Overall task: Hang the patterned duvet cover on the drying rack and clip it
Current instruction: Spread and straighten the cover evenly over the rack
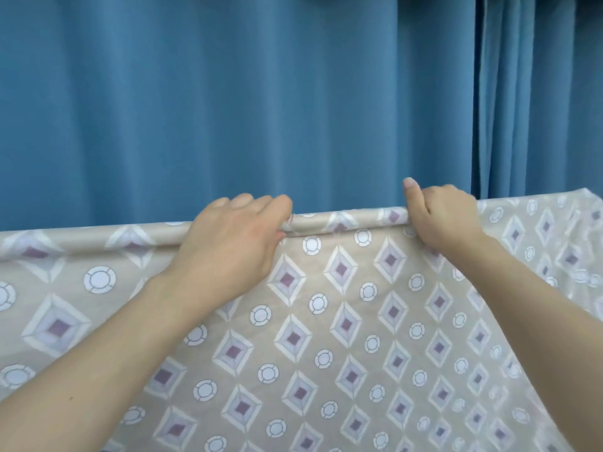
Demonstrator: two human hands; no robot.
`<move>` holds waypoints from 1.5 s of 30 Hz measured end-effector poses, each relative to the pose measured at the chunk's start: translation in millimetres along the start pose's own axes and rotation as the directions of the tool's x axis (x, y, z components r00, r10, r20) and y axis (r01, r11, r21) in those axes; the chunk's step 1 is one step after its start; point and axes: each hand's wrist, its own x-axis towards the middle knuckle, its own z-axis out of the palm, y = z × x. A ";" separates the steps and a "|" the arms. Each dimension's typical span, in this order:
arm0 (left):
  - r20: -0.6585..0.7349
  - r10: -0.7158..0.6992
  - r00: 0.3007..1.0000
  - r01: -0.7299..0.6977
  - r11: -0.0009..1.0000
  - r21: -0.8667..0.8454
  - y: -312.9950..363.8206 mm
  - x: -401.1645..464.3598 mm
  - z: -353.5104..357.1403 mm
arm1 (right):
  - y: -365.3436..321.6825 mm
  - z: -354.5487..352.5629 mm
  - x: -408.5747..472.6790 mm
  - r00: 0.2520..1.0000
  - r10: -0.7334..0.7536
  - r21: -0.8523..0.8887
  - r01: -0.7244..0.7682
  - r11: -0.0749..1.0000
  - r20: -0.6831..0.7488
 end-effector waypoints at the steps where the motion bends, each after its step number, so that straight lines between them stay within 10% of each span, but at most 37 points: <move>1: 0.043 -0.033 0.999 0.034 0.999 -0.024 5.0 4.1 -3.7 | 3.8 1.5 -2.3 1.000 -0.001 -0.004 0.001 1.000 -0.014; 7: 0.345 -0.091 0.934 0.104 0.994 -0.019 48.9 64.2 5.8 | 5.3 20.7 -24.1 0.924 -0.144 0.161 0.212 0.964 -0.354; 20: 0.257 -0.150 0.955 0.083 0.963 0.255 82.9 74.8 22.1 | 80.1 17.7 -9.2 0.933 -0.240 0.186 0.295 0.937 -0.269; 27: 0.438 -0.045 0.898 0.103 0.988 -0.111 127.1 130.6 33.0 | 91.5 32.3 -22.8 0.848 -0.352 0.216 0.459 0.862 -0.397; 36: 0.147 -0.022 0.989 0.003 0.992 0.125 139.1 119.4 54.9 | 141.0 -3.9 18.1 0.950 -0.307 0.094 0.301 0.949 0.058; 42: 0.451 -0.134 0.883 0.169 0.985 -0.037 154.3 148.2 40.6 | 136.1 12.8 11.8 0.859 -0.444 -0.018 0.455 0.890 -0.256; 45: 0.378 -0.070 0.923 0.099 0.993 -0.058 168.6 157.3 47.1 | 137.5 21.7 11.1 0.820 -0.446 -0.021 0.470 0.882 -0.358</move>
